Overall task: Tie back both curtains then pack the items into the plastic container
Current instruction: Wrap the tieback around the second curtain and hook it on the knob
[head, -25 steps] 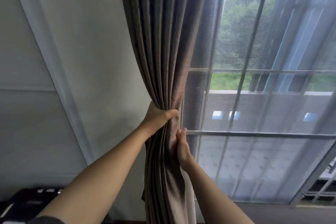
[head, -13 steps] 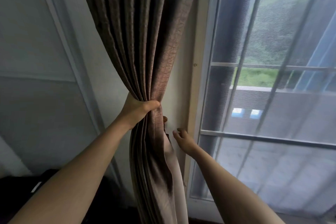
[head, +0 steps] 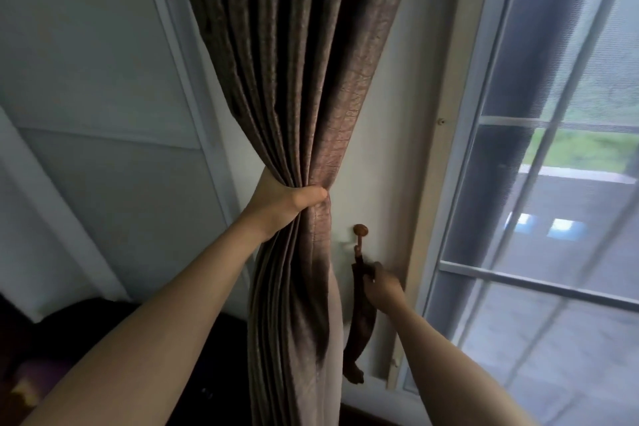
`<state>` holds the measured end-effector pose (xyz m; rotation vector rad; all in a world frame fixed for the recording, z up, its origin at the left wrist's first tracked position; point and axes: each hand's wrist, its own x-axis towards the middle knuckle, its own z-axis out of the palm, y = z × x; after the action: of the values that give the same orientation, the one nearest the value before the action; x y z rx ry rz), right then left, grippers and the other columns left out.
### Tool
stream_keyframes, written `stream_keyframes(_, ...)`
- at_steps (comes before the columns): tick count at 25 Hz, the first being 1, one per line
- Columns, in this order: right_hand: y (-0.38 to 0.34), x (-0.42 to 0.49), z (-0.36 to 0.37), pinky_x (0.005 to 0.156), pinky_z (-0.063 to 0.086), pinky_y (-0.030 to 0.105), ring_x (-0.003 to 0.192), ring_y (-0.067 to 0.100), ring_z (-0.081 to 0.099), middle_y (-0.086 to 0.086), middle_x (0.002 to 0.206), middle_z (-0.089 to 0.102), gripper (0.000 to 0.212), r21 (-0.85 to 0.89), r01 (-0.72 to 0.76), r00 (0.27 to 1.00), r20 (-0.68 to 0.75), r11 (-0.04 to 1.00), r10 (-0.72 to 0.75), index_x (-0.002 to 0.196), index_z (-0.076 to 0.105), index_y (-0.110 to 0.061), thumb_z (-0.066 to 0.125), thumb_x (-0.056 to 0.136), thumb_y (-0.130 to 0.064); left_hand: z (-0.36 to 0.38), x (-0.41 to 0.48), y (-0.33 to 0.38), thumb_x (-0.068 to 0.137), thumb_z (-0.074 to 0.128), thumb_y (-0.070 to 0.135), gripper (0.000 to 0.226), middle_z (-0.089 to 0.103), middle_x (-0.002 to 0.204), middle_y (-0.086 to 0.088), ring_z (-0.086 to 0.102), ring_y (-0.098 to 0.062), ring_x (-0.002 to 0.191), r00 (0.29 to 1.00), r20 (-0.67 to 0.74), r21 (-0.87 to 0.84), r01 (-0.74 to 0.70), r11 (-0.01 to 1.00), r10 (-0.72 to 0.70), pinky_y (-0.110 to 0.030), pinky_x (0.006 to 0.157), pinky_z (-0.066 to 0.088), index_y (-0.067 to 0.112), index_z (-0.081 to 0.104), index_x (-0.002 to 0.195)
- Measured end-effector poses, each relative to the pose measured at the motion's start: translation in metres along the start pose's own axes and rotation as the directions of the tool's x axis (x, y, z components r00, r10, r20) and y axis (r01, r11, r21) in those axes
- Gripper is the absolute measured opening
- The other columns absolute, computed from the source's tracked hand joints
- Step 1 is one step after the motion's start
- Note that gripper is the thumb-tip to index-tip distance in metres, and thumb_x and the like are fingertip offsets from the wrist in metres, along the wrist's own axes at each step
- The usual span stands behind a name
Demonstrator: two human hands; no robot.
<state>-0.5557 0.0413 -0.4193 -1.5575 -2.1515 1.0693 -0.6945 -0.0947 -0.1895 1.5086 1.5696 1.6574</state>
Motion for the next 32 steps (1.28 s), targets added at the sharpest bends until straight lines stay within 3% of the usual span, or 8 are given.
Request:
stream_keyframes(5,0.013,-0.023,-0.016,0.080,0.052,0.043,0.084,0.026,0.062,0.009,0.091,0.067,0.032,0.161,0.071,0.997,-0.020,0.984,-0.069,0.098,0.062,-0.015,0.044,0.094,-0.041,0.016,-0.004,-0.006,0.058,0.069,0.011,0.038,0.068,0.096,-0.004,0.067,-0.012,0.091,0.999,0.005,-0.011,0.046,0.999,-0.046,-0.017,0.070,0.053,0.013,0.066,0.096)
stream_keyframes(9,0.034,-0.044,-0.058,0.062,0.040,0.030,0.060,0.009,0.048,-0.003,0.064,0.054,0.041,0.103,0.184,0.982,0.030,0.977,-0.188,0.070,0.060,-0.016,0.048,0.092,-0.049,0.066,-0.008,-0.012,0.054,0.072,0.017,0.047,0.069,0.100,-0.010,0.067,-0.018,0.093,0.995,0.053,-0.063,0.083,0.995,-0.080,-0.032,0.078,0.058,0.012,0.065,0.100)
stream_keyframes(12,0.054,-0.056,-0.094,0.058,0.037,0.026,0.060,0.007,0.045,-0.004,0.064,0.051,0.034,0.032,0.193,0.980,0.050,0.981,-0.194,0.068,0.059,-0.018,0.055,0.089,-0.044,0.111,-0.011,-0.009,0.055,0.072,0.019,0.041,0.070,0.098,-0.006,0.067,-0.014,0.091,0.990,0.100,-0.068,0.108,0.992,-0.101,-0.035,0.081,0.058,0.016,0.067,0.096)
stream_keyframes(18,0.082,-0.082,-0.167,0.056,0.029,0.023,0.055,0.001,0.035,-0.010,0.058,0.035,0.039,0.123,0.216,0.975,0.019,0.969,-0.220,0.056,0.042,-0.021,0.062,0.089,-0.026,0.147,-0.019,-0.006,0.055,0.073,0.025,0.046,0.071,0.096,-0.004,0.068,-0.013,0.089,0.982,0.156,-0.095,0.123,0.988,-0.107,-0.035,0.082,0.058,0.014,0.068,0.099)
stream_keyframes(23,0.077,-0.083,-0.210,0.075,0.043,0.027,0.078,0.012,0.058,-0.006,0.076,0.056,0.008,-0.089,0.313,0.948,-0.038,0.946,-0.317,0.086,0.071,-0.018,0.065,0.087,-0.023,0.139,-0.022,-0.001,0.056,0.073,0.021,0.038,0.071,0.093,-0.001,0.068,-0.010,0.085,0.985,0.122,-0.124,0.137,0.983,-0.122,-0.029,0.077,0.057,0.020,0.069,0.093)
stream_keyframes(27,0.075,-0.092,-0.209,0.062,0.047,0.033,0.074,0.026,0.064,0.003,0.085,0.062,0.039,-0.564,0.337,0.826,-0.206,0.754,-0.524,0.094,0.069,-0.018,0.049,0.083,-0.050,0.137,-0.022,0.000,0.057,0.072,0.017,0.026,0.071,0.086,0.000,0.068,-0.007,0.076,0.990,0.068,-0.128,0.130,0.983,-0.122,-0.028,0.072,0.057,0.020,0.069,0.083)
stream_keyframes(29,0.084,-0.100,-0.200,0.066,0.048,0.037,0.082,0.033,0.065,0.007,0.096,0.068,0.035,-0.586,0.345,0.849,-0.139,0.733,-0.510,0.107,0.059,-0.015,0.052,0.088,-0.043,0.140,-0.018,0.000,0.057,0.072,0.017,0.025,0.071,0.084,-0.002,0.068,-0.009,0.076,0.990,0.044,-0.127,0.136,0.982,-0.132,-0.030,0.073,0.058,0.017,0.069,0.082)
stream_keyframes(32,0.101,-0.117,-0.189,0.074,0.049,0.035,0.088,0.025,0.062,0.003,0.103,0.065,0.026,-0.463,0.477,0.854,0.046,0.747,-0.518,0.110,0.056,-0.022,0.057,0.087,-0.033,0.149,-0.013,0.000,0.055,0.072,0.018,0.029,0.072,0.086,-0.002,0.069,-0.013,0.080,0.989,0.042,-0.115,0.145,0.983,-0.141,-0.033,0.075,0.058,0.016,0.070,0.084)
